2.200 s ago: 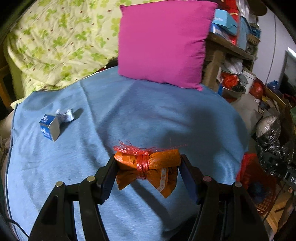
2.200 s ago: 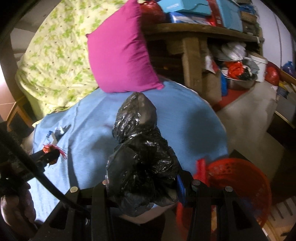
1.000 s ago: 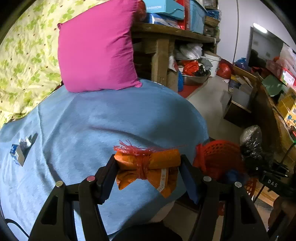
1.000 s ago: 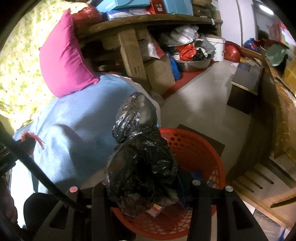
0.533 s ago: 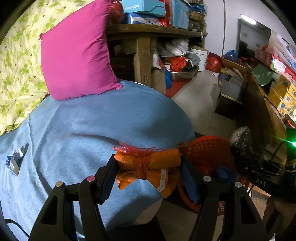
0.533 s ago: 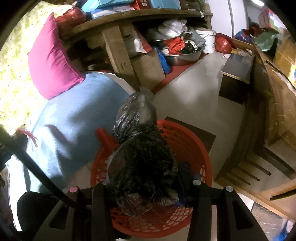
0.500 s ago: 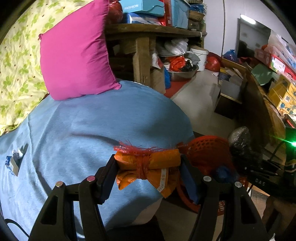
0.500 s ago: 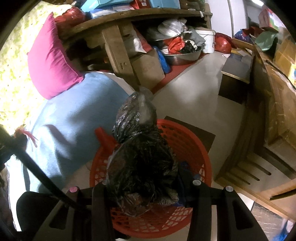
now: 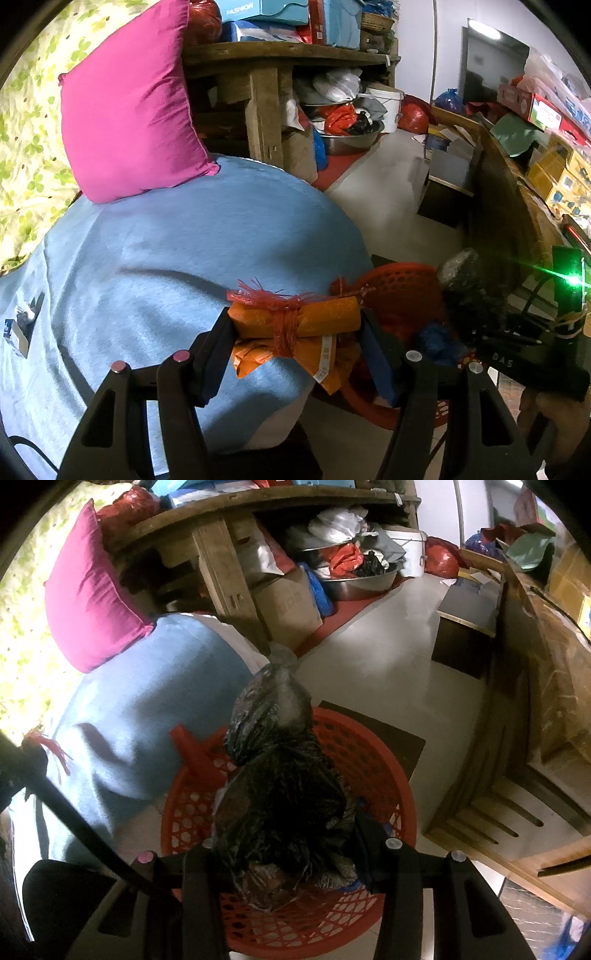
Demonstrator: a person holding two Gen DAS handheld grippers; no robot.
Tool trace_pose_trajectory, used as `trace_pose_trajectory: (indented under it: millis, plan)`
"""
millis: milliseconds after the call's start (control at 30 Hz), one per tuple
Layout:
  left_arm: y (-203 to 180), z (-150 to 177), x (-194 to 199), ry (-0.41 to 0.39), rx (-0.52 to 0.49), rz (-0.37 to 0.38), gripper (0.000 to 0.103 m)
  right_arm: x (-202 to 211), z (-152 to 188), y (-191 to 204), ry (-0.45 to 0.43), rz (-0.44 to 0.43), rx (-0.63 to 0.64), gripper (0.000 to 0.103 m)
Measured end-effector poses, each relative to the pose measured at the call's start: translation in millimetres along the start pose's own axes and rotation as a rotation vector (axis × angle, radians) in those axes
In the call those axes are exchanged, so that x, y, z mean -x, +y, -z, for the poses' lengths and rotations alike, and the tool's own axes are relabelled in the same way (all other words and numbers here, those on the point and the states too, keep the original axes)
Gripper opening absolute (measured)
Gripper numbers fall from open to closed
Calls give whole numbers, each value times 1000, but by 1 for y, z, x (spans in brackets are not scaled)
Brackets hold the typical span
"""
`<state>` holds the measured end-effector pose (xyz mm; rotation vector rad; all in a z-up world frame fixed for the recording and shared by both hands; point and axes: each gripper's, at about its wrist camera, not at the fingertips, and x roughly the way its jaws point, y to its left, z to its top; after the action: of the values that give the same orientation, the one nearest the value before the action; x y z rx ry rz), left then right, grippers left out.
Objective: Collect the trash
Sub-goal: 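Lower the black bag into the basket and open the right tool, then lower the orange net-tied bag into the basket and open the left tool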
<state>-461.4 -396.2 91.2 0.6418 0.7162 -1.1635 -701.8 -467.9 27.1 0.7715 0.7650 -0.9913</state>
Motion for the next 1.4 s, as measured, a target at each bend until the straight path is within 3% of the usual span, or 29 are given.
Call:
trace_pose_trajectory:
  millis: [33,133,167,500,1033,1233,1400]
  plan:
    - [-1,0,-1,1,-3,2,67,-2,0,-1,6,7,-4,53]
    - [-3,-1,-3,4,-8,7,67,-6,1,-2,21,24,-8,74]
    - [-4,-1,-4,6,-9,9,67,-7,1,-2,22,24,-7,75]
    - [-12,-2,-11,27,-9,28,67,10,-5,-13,-39,18,-39,75]
    - [-69,-12,-37,103,-73,172,68,41,-9,-49,-125,22,-96,75]
    - [-85,-8,-57,174,-111,185,74,47,-9,-64,-146,12,-120,75]
    - [-85,-8,-59,198,-76,263,77,45,-6,-71,-143,1,-135,75]
